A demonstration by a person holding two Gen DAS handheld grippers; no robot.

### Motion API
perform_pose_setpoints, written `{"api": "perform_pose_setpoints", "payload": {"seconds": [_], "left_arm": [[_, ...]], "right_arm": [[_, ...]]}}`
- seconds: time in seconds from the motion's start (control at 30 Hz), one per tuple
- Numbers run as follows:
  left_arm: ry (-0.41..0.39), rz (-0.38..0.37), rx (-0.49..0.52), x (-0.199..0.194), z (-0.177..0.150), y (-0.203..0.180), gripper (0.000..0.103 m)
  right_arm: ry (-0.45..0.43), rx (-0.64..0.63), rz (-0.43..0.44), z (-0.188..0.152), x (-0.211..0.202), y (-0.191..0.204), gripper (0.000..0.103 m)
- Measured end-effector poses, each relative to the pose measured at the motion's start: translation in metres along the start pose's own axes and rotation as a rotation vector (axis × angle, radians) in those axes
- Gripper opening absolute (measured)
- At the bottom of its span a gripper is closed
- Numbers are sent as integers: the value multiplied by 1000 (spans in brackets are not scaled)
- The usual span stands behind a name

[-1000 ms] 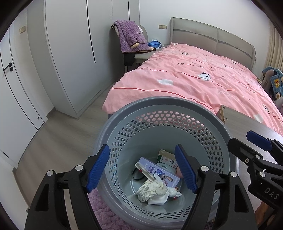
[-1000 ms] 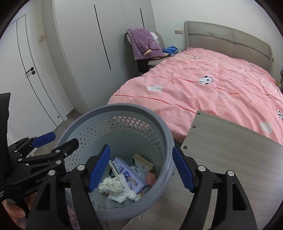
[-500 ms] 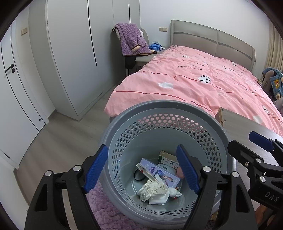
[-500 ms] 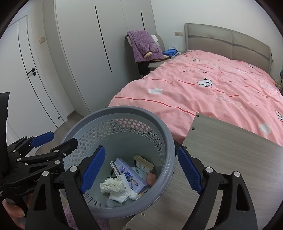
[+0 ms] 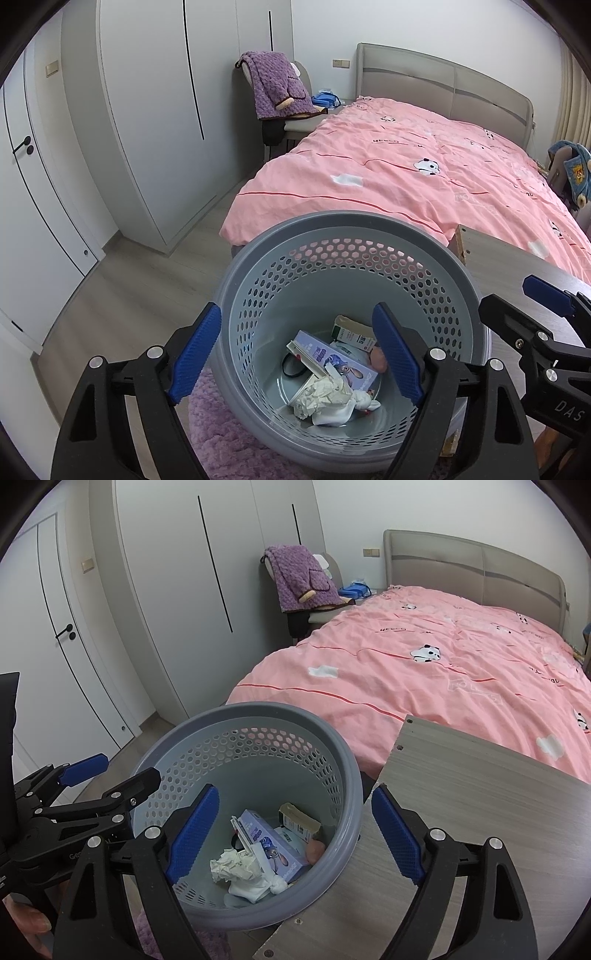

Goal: Collect trash

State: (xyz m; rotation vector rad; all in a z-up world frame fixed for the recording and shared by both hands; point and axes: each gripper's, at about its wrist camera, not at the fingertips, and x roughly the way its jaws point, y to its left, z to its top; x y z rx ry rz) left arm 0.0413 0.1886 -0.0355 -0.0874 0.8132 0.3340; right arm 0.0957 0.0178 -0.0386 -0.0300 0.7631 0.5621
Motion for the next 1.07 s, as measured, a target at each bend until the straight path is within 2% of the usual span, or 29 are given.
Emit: {"api": "perform_pose_setpoints", "payload": {"seconds": [1.07], "left_arm": [[6, 11, -9, 1, 1, 0, 80]], "right_arm": [[-12, 8, 0, 1, -7, -2, 84]]}}
